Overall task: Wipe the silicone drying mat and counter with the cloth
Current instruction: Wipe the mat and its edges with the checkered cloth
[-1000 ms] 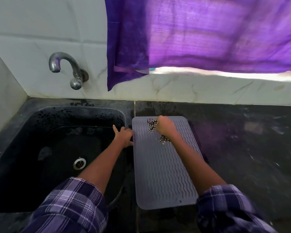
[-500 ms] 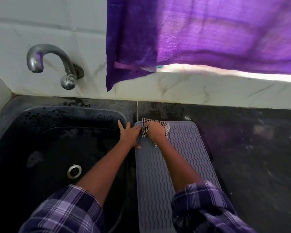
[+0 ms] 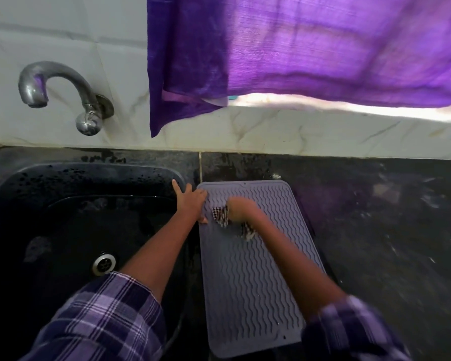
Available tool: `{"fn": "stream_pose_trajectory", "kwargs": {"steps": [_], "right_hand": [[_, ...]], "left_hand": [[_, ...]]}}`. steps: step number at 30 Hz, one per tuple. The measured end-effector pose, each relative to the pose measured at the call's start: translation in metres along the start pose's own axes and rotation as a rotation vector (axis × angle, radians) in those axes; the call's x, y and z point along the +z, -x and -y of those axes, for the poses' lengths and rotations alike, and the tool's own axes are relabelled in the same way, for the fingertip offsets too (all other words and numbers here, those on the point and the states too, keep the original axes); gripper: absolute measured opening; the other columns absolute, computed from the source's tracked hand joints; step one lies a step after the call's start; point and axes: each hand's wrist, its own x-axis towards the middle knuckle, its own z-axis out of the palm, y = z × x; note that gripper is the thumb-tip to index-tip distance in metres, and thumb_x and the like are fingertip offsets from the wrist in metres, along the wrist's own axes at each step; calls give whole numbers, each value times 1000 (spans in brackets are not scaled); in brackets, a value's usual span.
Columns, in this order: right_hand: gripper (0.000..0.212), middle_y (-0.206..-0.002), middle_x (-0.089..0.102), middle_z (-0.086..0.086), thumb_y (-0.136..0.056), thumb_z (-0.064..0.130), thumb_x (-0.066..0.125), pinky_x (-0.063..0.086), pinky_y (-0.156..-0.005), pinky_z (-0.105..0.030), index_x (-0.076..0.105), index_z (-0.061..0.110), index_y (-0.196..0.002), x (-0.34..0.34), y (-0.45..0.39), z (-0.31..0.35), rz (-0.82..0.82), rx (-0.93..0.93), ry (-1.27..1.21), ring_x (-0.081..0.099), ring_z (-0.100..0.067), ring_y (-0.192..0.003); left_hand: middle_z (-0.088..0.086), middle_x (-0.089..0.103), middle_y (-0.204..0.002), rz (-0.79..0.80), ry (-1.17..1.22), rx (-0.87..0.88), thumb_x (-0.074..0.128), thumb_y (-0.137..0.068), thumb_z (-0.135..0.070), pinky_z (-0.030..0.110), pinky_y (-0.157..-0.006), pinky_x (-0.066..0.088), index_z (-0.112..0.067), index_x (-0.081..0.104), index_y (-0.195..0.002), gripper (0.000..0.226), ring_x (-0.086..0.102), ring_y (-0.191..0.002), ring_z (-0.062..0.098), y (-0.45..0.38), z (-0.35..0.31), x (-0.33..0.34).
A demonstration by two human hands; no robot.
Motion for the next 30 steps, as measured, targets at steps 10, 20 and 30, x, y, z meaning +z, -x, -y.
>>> {"fn": "stream_pose_trajectory", "kwargs": {"steps": [10, 20, 30], "right_hand": [[30, -123, 64, -21, -93, 4, 48, 49, -95, -42, 61, -2, -119, -5, -34, 25, -204, 71, 19, 61, -35, -114], [35, -128, 61, -20, -90, 18, 57, 44, -104, -49, 60, 0, -121, 29, 11, 33, -133, 103, 38, 56, -36, -121], [33, -122, 64, -15, -90, 9, 52, 49, -95, -38, 62, 5, -120, 78, 86, 25, -47, 36, 108, 60, -31, -114]], "left_hand": [[-4, 32, -156, -6, 123, -14, 73, -73, -54, 72, -109, -5, -31, 23, -151, 95, 13, -148, 32, 0, 7, 3], [-2, 44, -147, -50, 101, -25, 72, -75, -51, 70, -111, -5, -27, 42, -139, 74, 20, -145, 29, 1, 4, 5], [-4, 60, -128, -328, 70, 78, 55, -93, -34, 61, -116, 4, -22, 58, -123, 33, 38, -134, 22, 31, -2, 48]]}}
